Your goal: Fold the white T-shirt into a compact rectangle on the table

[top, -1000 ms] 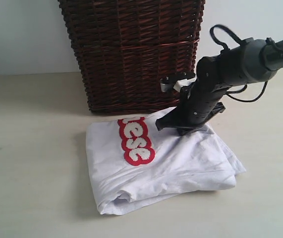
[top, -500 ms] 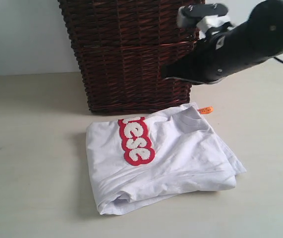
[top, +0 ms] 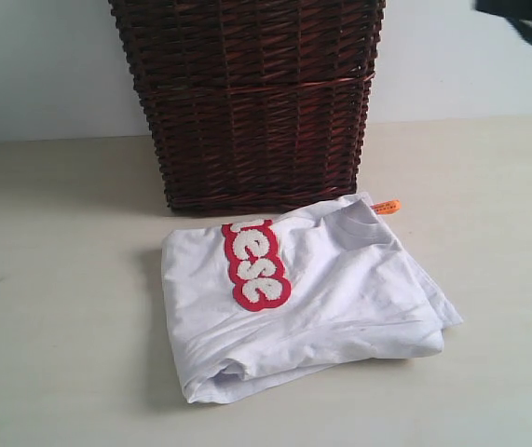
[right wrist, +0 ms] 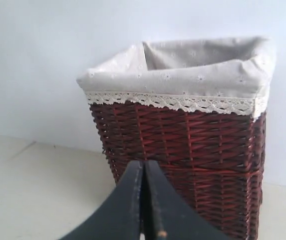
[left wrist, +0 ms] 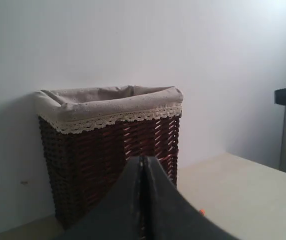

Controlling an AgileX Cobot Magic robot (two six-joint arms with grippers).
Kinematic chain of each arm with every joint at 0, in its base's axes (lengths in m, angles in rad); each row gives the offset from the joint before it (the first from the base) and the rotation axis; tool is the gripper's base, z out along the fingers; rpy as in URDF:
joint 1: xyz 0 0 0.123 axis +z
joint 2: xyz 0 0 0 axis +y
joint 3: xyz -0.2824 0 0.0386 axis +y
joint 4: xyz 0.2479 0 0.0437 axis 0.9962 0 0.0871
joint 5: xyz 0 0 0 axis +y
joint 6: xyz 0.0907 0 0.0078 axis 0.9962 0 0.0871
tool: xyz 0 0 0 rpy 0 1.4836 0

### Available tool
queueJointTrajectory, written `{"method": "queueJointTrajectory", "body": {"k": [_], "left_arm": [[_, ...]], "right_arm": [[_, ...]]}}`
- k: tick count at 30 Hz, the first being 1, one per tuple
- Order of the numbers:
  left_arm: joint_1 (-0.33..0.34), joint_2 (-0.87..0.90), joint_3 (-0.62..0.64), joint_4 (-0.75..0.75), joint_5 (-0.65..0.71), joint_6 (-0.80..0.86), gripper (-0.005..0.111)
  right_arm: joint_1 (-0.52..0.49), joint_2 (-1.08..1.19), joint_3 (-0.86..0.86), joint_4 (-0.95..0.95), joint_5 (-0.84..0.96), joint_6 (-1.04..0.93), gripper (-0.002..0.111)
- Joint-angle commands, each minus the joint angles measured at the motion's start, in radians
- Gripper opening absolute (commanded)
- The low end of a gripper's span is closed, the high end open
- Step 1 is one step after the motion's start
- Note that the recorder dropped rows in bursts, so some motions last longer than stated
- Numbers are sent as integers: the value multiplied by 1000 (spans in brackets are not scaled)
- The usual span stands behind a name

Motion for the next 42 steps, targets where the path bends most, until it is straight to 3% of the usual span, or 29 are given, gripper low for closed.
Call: {"method": "queueJointTrajectory", "body": {"k": [1, 11, 22, 25, 26, 30, 37, 42], "left_arm": [[0, -7, 7, 7, 16, 5, 0], [-2, -7, 26, 4, 14, 3, 0], [17, -28, 83, 24, 42, 3, 0], [73, -65, 83, 31, 72, 8, 0], [128, -98, 83, 31, 72, 10, 0], [224, -149, 97, 31, 68, -23, 0], [361, -240, 182, 153, -14, -372, 0], [451, -243, 253, 192, -21, -453, 0]], "right_arm": [[4, -210, 135, -8, -44, -22, 0], [4, -554, 290, 14, 38, 2, 0], [4, -625, 288, 24, 111, 32, 0], [4, -625, 288, 24, 111, 32, 0], [4, -625, 288, 24, 111, 32, 0], [4, -625, 288, 24, 111, 32, 0], [4, -625, 288, 24, 111, 32, 0], [4, -625, 288, 24, 111, 32, 0]]}}
